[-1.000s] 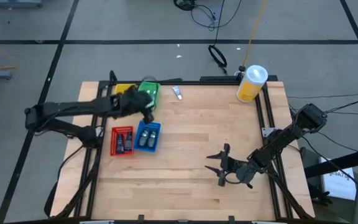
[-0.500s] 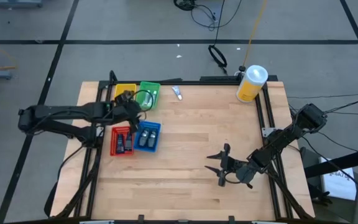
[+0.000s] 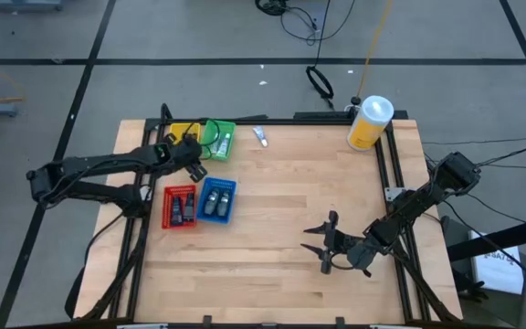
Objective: Pick & Place Travel size toiletries
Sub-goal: Put the black comb into the yellow bin
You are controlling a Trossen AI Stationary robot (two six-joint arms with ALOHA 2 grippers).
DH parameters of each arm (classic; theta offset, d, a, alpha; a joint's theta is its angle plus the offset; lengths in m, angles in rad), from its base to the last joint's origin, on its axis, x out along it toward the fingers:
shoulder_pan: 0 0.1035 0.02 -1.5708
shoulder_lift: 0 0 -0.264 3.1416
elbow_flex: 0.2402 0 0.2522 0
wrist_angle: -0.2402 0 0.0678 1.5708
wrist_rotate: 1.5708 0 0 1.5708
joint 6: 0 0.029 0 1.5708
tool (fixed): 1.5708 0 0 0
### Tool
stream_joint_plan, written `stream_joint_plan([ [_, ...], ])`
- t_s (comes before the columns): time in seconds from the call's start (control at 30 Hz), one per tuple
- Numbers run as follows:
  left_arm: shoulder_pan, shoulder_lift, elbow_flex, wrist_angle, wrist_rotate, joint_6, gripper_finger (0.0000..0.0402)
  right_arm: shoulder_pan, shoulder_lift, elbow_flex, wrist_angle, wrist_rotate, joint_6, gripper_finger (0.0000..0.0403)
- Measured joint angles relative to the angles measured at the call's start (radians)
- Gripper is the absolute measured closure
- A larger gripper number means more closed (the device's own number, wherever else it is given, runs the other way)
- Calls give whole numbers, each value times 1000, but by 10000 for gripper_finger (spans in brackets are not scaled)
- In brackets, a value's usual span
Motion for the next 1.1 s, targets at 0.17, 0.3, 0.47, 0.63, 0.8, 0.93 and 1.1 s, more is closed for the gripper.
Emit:
stream_joint_plan([
  [0.17,38,0,-3,1,12,6,285,0,0,0,0,0,0,216],
  [0.3,55,0,-3,-1,40,25,313,0,0,0,0,0,0,216],
  [0.47,73,0,-2,-9,42,31,355,0,0,0,0,-1,0,216],
  [0.63,80,0,-2,-27,13,64,395,0,0,0,0,-1,0,216],
  [0.8,56,-1,27,-44,-190,38,399,0,0,0,-1,-1,-2,216],
  [0.93,39,-9,43,-39,-307,31,400,0,0,0,-1,-2,-2,216],
  [1.1,16,-9,42,-38,-476,-7,401,0,0,0,-9,-2,-2,216],
])
